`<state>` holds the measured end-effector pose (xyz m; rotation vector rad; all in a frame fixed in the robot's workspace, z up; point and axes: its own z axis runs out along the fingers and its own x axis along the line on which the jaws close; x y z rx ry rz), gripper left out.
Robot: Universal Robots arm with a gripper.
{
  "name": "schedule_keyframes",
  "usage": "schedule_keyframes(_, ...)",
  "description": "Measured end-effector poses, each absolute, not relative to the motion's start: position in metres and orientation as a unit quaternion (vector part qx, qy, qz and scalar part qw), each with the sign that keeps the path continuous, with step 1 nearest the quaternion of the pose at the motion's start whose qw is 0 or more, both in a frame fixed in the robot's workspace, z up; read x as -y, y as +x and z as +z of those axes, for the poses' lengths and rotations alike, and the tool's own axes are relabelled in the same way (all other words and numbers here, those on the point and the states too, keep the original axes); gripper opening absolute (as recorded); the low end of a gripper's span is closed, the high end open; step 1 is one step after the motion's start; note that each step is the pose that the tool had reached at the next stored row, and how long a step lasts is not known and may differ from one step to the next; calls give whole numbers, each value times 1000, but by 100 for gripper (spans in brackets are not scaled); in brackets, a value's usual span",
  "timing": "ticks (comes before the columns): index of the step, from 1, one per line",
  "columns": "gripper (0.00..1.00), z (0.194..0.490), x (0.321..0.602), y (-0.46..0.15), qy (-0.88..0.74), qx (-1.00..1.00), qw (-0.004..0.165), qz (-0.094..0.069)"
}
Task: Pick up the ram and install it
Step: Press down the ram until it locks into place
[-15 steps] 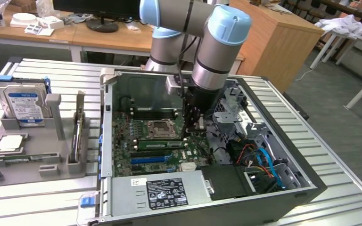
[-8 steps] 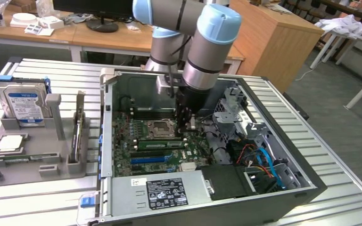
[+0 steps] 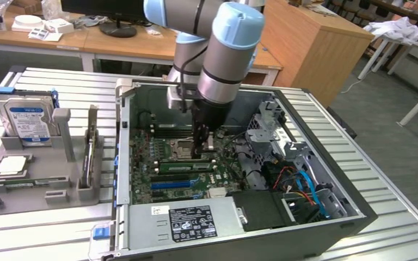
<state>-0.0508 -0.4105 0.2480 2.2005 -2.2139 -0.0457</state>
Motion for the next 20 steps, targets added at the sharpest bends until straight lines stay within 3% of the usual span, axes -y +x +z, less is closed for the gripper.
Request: schedule_keyframes(20, 11, 247, 410, -88, 705, 709, 10, -15)
